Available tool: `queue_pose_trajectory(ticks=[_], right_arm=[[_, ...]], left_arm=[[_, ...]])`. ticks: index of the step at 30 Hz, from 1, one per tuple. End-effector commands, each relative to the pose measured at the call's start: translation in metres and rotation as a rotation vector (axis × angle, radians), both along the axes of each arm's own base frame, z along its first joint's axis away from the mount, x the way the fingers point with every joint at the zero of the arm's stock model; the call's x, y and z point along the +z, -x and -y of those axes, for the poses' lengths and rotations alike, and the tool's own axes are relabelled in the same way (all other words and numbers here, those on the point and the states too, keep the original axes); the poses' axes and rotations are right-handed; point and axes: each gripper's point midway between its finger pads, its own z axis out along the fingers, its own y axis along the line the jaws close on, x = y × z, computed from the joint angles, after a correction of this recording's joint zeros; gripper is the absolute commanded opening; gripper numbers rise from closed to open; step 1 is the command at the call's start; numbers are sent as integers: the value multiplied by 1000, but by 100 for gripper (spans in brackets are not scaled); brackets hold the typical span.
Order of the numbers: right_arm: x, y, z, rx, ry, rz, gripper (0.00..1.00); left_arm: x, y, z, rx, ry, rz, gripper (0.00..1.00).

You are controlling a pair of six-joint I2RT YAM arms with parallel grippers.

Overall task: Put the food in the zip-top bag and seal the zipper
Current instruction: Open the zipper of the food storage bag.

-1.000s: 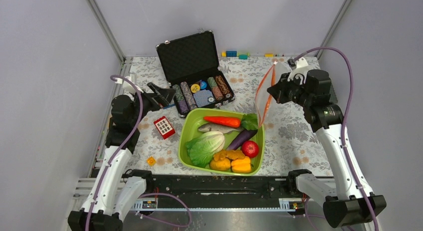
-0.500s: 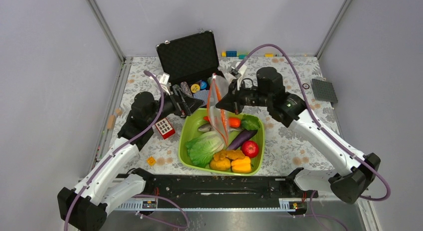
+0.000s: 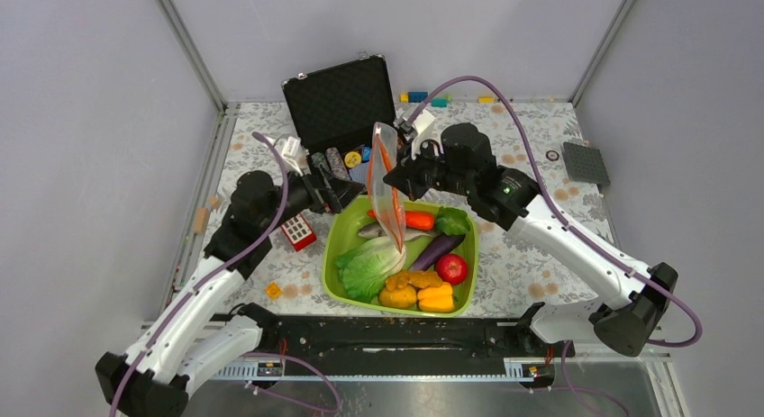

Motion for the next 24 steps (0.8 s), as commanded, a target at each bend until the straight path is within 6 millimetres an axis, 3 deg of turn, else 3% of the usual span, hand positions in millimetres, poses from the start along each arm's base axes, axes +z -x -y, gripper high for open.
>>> queue_pose_trajectory(ticks=[1,4,8,9,10,16,19,24], right_arm=[[33,-13,5,-79,-23,90,0],[36,-16,2,-100,-27,92,0],[43,-21,-3,-128,-45,86,0],[47,-21,-4,-131,-57,83,18],[50,-20,-6,-126,-66,79,1],[52,-9,-19,-63,-94,44,0],[46,-4,-24,-39,-86,29,0],[37,6,-34,27,-68,12,0]], left_arm=[[50,15,-18,54,27,135,99],[63,29,-17,12,57,158,99],[70,40,1,-117,114,167,99],[69,38,5,-130,119,155,99],[66,37,9,-146,116,139,99],[53,12,11,-70,74,98,93],[45,5,9,-37,33,69,80],[43,-3,7,17,0,69,45]])
